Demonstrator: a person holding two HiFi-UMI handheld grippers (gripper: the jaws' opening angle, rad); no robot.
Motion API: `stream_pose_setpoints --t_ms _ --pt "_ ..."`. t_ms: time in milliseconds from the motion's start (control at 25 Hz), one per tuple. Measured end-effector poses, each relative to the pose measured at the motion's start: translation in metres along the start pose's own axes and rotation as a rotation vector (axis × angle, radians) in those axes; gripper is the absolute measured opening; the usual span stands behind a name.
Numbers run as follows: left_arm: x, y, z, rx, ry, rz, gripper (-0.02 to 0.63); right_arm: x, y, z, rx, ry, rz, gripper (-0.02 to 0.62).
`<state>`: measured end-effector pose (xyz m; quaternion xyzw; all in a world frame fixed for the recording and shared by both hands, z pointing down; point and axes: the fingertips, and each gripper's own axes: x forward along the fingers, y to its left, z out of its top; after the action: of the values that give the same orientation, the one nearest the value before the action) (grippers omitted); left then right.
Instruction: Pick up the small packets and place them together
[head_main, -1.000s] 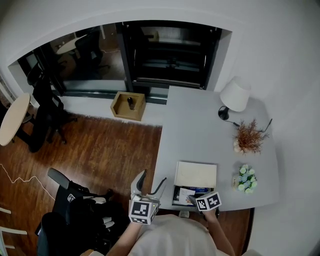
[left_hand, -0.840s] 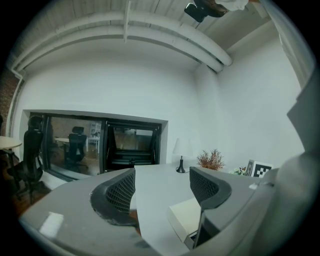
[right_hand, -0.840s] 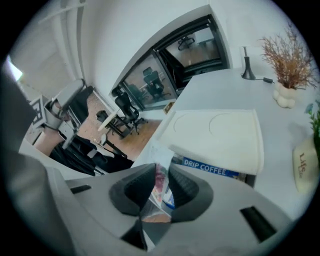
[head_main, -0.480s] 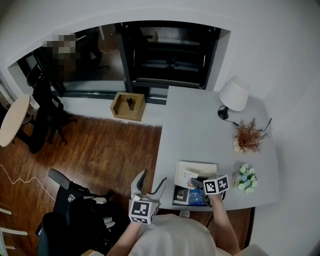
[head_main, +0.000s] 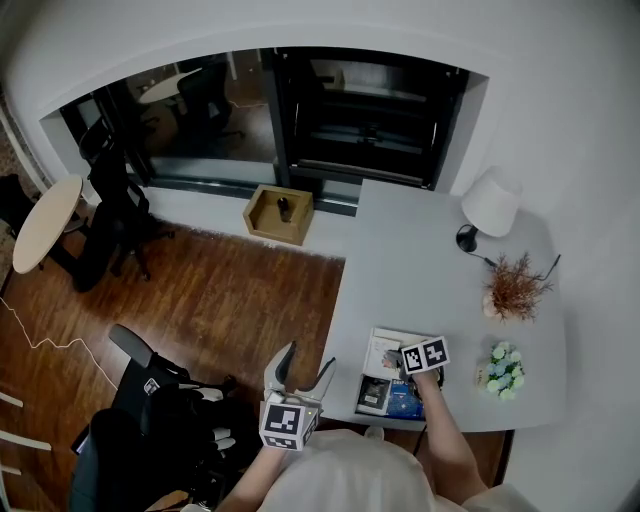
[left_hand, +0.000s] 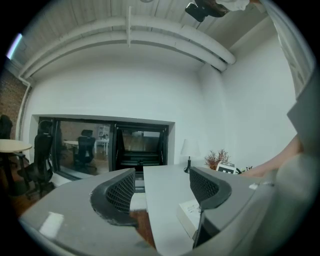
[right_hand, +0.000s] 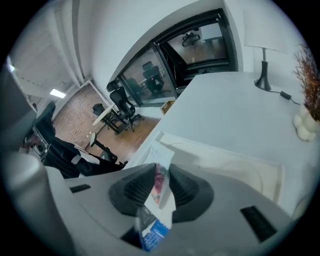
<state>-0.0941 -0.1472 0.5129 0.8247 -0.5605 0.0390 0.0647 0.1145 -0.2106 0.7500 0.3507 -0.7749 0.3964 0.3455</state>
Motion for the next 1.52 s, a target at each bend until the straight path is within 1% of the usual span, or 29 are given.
stream_pose_setpoints --t_ms 40,80,160,240,280,320,360,440,520,640,760,920,1000,1080,1200,1280,1400,1480,1520 --pt "-0.001 0.002 -0.002 -0.001 0.004 0.005 0.325 0.001 -0.004 0.001 0.003 0.001 -0.016 0.093" --pt "-0.002 0.002 -0.003 -0.003 0.01 0.009 0.325 0.002 -0.007 0.001 0.004 0.003 -0.033 0.123" --pt "-0.002 0.003 -0.003 -0.011 0.016 0.014 0.325 0.003 -0.011 0.001 -0.012 0.01 -0.058 0.132" --pt "-0.001 0.004 -0.001 -0.01 0.004 0.018 0.325 0.005 -0.011 0.004 -0.055 0.01 -0.084 0.147" --pt "-0.001 0.005 0.0 -0.008 0.0 0.019 0.325 0.006 -0.011 0.005 -0.085 0.007 -0.101 0.247" --pt "-0.001 0.005 0.0 -0.007 0.0 0.017 0.325 0.006 -0.011 0.006 -0.116 0.004 -0.121 0.423" --pt "-0.001 0.004 0.0 -0.006 0.0 0.014 0.325 0.005 -0.011 0.006 -0.141 0.001 -0.142 0.488" --pt "0.0 0.002 -0.001 -0.004 0.001 0.008 0.325 -0.004 -0.009 0.008 -0.162 -0.021 -0.17 0.488" --pt "0.002 -0.001 0.0 -0.01 -0.003 -0.003 0.325 -0.021 0.001 0.018 -0.175 -0.105 -0.162 0.488" --pt "0.006 -0.005 0.003 -0.016 -0.012 -0.025 0.325 -0.062 0.03 0.049 -0.214 -0.335 -0.118 0.488" --pt "0.013 -0.012 0.006 -0.014 -0.02 -0.057 0.325 -0.115 0.052 0.072 -0.256 -0.57 -0.131 0.486" --pt "0.024 -0.024 0.011 -0.007 -0.033 -0.105 0.325 -0.181 0.071 0.082 -0.295 -0.817 -0.198 0.486" --pt "0.028 -0.031 0.014 0.002 -0.04 -0.129 0.325 -0.208 0.074 0.079 -0.314 -0.912 -0.265 0.486" --pt "0.032 -0.038 0.016 0.012 -0.048 -0.149 0.325 -0.231 0.074 0.073 -0.337 -0.987 -0.35 0.486" --pt "0.036 -0.046 0.022 0.024 -0.07 -0.169 0.331 -0.259 0.075 0.059 -0.321 -1.075 -0.467 0.486" --pt "0.037 -0.049 0.025 0.027 -0.086 -0.178 0.338 -0.269 0.079 0.05 -0.309 -1.097 -0.496 0.486" --pt "0.037 -0.055 0.029 0.017 -0.102 -0.207 0.342 -0.27 0.082 0.042 -0.315 -1.073 -0.481 0.486" --pt "0.036 -0.057 0.033 -0.012 -0.121 -0.222 0.341 -0.262 0.086 0.039 -0.324 -1.022 -0.424 0.475" --pt "0.035 -0.057 0.034 -0.015 -0.126 -0.22 0.339 -0.254 0.089 0.037 -0.329 -0.988 -0.384 0.451"
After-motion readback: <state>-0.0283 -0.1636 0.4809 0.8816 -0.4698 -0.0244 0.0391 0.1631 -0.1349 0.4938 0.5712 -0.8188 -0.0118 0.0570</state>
